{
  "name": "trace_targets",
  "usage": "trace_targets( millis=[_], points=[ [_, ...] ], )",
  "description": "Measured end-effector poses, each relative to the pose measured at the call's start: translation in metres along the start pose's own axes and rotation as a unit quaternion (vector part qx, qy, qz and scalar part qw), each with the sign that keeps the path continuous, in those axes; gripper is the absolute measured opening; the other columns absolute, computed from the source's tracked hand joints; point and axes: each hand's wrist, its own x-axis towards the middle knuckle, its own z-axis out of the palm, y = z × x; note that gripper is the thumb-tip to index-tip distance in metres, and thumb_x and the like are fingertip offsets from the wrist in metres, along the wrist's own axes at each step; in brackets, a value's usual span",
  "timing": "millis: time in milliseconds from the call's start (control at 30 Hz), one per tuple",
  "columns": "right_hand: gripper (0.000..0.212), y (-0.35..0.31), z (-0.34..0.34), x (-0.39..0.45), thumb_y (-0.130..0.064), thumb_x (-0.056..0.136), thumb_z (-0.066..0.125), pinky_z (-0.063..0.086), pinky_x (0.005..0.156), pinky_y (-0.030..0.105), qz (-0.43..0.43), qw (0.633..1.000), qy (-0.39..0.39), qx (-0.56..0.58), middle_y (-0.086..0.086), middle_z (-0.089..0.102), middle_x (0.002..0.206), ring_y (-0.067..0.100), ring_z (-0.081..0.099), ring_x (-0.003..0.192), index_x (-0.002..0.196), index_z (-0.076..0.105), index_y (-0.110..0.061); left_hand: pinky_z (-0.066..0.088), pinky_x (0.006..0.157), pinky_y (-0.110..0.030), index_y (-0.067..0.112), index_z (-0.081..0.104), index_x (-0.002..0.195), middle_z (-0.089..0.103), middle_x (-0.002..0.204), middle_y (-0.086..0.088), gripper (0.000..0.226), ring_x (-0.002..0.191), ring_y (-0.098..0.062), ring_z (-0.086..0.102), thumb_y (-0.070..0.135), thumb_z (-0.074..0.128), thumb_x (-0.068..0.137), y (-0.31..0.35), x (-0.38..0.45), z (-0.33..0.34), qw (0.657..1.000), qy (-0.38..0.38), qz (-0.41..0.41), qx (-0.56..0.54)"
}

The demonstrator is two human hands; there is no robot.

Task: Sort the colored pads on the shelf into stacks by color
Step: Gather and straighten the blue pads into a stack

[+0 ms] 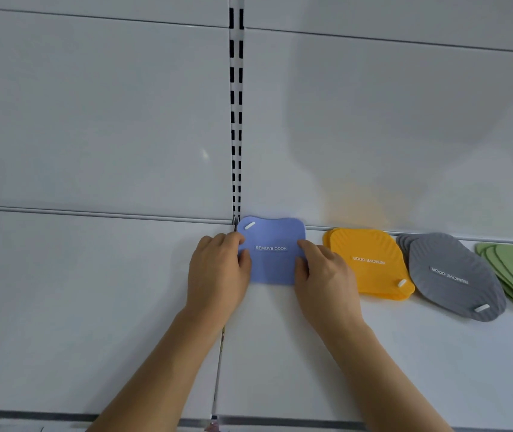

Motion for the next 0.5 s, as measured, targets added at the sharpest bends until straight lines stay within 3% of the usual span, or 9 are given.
trace_targets(
  millis=[100,200,367,500],
  points=[
    [0.03,-0.001,0.003,-0.002,0.003,0.085,0.074,0.047,0.058,0.036,-0.009,1.0,0.0,-0.023,0.015,0.07,0.083,0.039,0.06,0.067,0.114,0.074,-0.002,0.05,0.067,-0.037,0.01,0.074,0.107,0.071,0.08,-0.004,0.019,0.077,-0.033,0.058,0.01,0.071,0.088,-0.003,0.0,0.004,1.0,0.014,0.016,0.005],
    [0.016,-0.001,0.005,-0.003,0.003,0.083,0.073,0.048,0.06,0.038,-0.023,0.997,-0.016,-0.072,0.014,0.068,0.083,0.037,0.056,0.069,0.096,0.073,-0.005,0.052,0.064,-0.042,0.012,0.074,0.104,0.067,0.079,-0.004,0.016,0.073,-0.033,0.056,0.014,0.07,0.088,-0.007,-0.003,0.006,0.997,0.03,0.053,0.041],
    [0.005,-0.003,-0.008,-0.009,-0.006,0.084,0.077,0.054,0.066,0.039,-0.061,0.991,0.006,-0.119,0.015,0.073,0.107,0.039,0.061,0.088,0.088,0.074,-0.009,0.053,0.073,-0.043,0.019,0.072,0.103,0.065,0.1,0.0,0.041,0.093,-0.032,0.06,0.051,0.05,0.092,-0.014,-0.008,-0.005,0.994,-0.01,0.084,0.063],
    [0.014,0.0,-0.022,-0.013,-0.019,0.095,0.069,0.056,0.078,0.042,-0.127,0.991,0.002,-0.043,0.009,0.072,0.118,0.036,0.062,0.107,0.104,0.077,-0.011,0.053,0.088,-0.043,0.021,0.07,0.113,0.065,0.113,0.006,0.062,0.109,-0.026,0.06,0.073,0.055,0.083,-0.027,-0.007,-0.017,0.984,-0.087,0.143,0.053]
  ],
)
